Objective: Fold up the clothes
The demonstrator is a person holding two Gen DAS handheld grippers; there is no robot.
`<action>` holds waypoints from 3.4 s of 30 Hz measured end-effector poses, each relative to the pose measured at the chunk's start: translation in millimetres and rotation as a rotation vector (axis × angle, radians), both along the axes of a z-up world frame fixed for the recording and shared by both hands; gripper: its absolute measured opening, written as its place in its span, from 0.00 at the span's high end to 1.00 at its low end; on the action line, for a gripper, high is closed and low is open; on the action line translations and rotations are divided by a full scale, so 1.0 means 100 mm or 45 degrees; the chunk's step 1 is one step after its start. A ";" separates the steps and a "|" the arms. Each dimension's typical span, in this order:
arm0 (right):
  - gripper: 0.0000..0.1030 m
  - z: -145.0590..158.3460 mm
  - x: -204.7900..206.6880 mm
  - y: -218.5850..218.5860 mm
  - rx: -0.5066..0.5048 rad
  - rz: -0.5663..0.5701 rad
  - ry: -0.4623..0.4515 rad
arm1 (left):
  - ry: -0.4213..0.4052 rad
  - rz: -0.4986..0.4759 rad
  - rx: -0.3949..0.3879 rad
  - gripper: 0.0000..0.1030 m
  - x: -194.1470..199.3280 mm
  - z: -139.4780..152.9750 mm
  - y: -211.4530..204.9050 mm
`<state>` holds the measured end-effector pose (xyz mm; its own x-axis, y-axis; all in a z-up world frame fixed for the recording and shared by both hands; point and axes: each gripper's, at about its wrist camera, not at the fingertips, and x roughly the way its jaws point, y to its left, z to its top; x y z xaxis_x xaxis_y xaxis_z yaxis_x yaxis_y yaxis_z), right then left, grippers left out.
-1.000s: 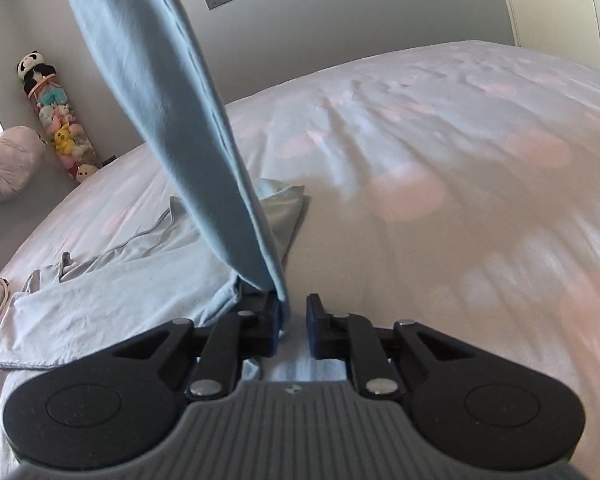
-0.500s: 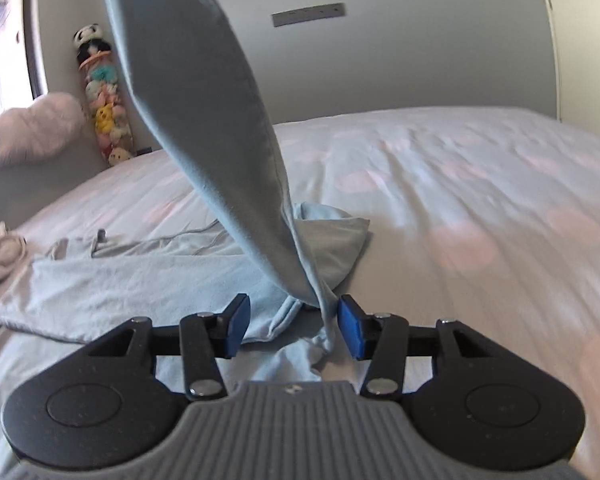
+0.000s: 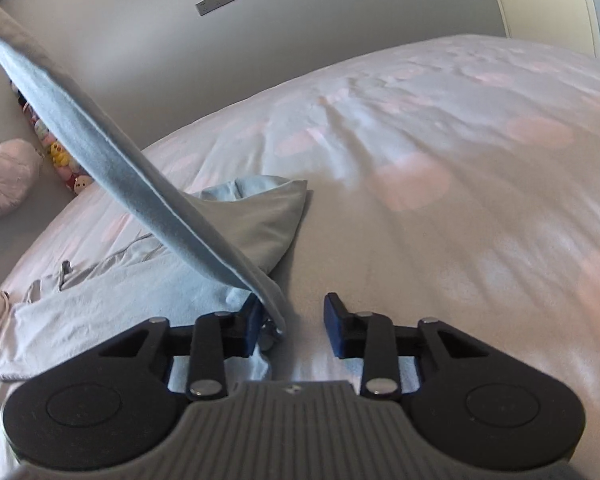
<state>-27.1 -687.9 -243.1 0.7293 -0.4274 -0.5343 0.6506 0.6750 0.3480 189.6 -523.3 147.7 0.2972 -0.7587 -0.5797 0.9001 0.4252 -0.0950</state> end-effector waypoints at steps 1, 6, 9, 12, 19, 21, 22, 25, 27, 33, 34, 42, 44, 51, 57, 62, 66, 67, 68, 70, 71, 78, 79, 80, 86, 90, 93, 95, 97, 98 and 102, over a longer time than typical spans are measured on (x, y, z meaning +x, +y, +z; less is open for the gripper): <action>0.80 0.01 0.03 0.02 -0.028 0.025 0.012 | 0.006 0.024 0.016 1.00 0.05 -0.04 0.07; 0.91 0.07 0.14 0.19 -0.200 0.106 0.141 | 0.066 0.206 0.128 1.00 0.49 -0.43 0.48; 0.94 0.08 0.19 0.25 -0.262 0.138 0.220 | 0.120 0.307 0.228 1.00 0.81 -0.80 0.71; 0.96 0.07 0.22 0.30 -0.317 0.162 0.303 | 0.171 0.389 0.340 1.00 1.07 -1.26 0.91; 0.96 0.08 0.17 0.33 -0.340 0.181 0.343 | 0.277 0.534 0.505 1.00 1.46 -2.24 1.26; 0.96 0.09 0.17 0.34 -0.346 0.185 0.347 | 0.256 0.563 0.567 1.00 1.51 -2.45 1.28; 0.96 0.09 0.17 0.33 -0.341 0.184 0.347 | 0.255 0.575 0.594 1.00 1.55 -2.55 1.28; 0.96 0.06 0.18 0.31 -0.328 0.187 0.343 | 0.299 0.597 0.613 1.00 1.63 -2.75 1.31; 0.96 0.06 0.21 0.31 -0.343 0.196 0.354 | 0.321 0.580 0.593 1.00 1.63 -2.81 1.33; 0.95 0.07 0.21 0.31 -0.350 0.219 0.367 | 0.370 0.466 0.498 0.98 1.56 -2.83 1.38; 0.95 0.07 0.20 0.31 -0.349 0.221 0.368 | 0.372 0.450 0.476 0.95 1.53 -2.82 1.41; 0.89 0.17 0.04 0.33 -0.291 0.203 0.352 | 0.386 0.374 0.378 0.65 1.29 -2.91 1.67; 0.86 0.21 -0.04 0.34 -0.282 0.192 0.346 | 0.404 0.383 0.344 0.65 1.26 -2.97 1.73; 0.76 0.31 -0.25 0.22 -0.258 0.015 0.304 | 0.420 0.375 0.176 0.98 1.15 -3.05 1.81; 0.76 0.44 -0.07 -0.11 -0.057 0.032 0.204 | 0.411 0.323 0.148 0.98 1.21 -2.94 1.75; 0.69 0.65 0.36 -0.65 0.058 0.042 0.176 | 0.424 0.291 0.118 0.98 1.25 -2.89 1.74; 0.66 0.61 0.69 -1.09 0.210 0.042 0.175 | 0.431 0.282 0.114 0.98 1.28 -2.87 1.75; 0.66 0.59 0.76 -1.16 0.228 0.054 0.169 | 0.433 0.282 0.115 0.98 1.29 -2.86 1.76; 0.66 0.58 0.84 -1.19 0.214 0.074 0.177 | 0.436 0.283 0.114 0.98 1.30 -2.85 1.76; 0.64 0.59 1.06 -1.20 0.116 0.167 0.253 | 0.439 0.278 0.110 0.98 1.33 -2.84 1.77; 0.63 0.59 1.18 -1.19 0.059 0.222 0.299 | 0.436 0.275 0.112 0.98 1.33 -2.83 1.76; 0.98 0.45 1.62 -1.14 -0.067 0.475 0.474 | 0.405 0.247 0.100 0.99 1.35 -2.77 1.70; 0.98 0.42 1.64 -1.14 -0.056 0.477 0.477 | 0.392 0.253 0.082 0.99 1.37 -2.73 1.70; 0.98 0.42 1.67 -1.14 -0.083 0.444 0.495 | 0.390 0.273 0.067 0.99 1.41 -2.70 1.70; 0.98 0.34 1.76 -1.17 -0.139 0.336 0.519 | 0.345 0.394 0.199 0.99 1.66 -2.82 1.58; 0.93 0.35 1.72 -1.16 -0.136 0.328 0.514 | 0.444 0.419 0.213 0.99 1.76 -3.02 1.58; 0.74 0.47 1.59 -1.13 -0.141 0.303 0.456 | 0.502 0.412 0.123 0.97 1.76 -3.04 1.69; 0.73 0.56 1.46 -1.09 -0.156 0.281 0.419 | 0.510 0.406 0.093 0.94 1.75 -3.03 1.76; 0.73 0.60 1.32 -1.10 -0.116 0.255 0.389 | 0.502 0.405 0.086 0.87 1.72 -3.04 1.81; 0.73 0.60 1.25 -1.12 -0.078 0.238 0.369 | 0.504 0.405 0.082 0.86 1.71 -3.05 1.83; 0.68 0.51 1.06 -1.23 0.088 0.157 0.276 | 0.526 0.419 0.049 0.83 1.67 -3.06 1.93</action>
<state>78.6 -810.5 -192.2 0.6387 -0.2994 -0.7088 0.6295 0.7331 0.2576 356.6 -329.8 -158.4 0.2568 -0.6395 -0.7246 0.6091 0.6892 -0.3924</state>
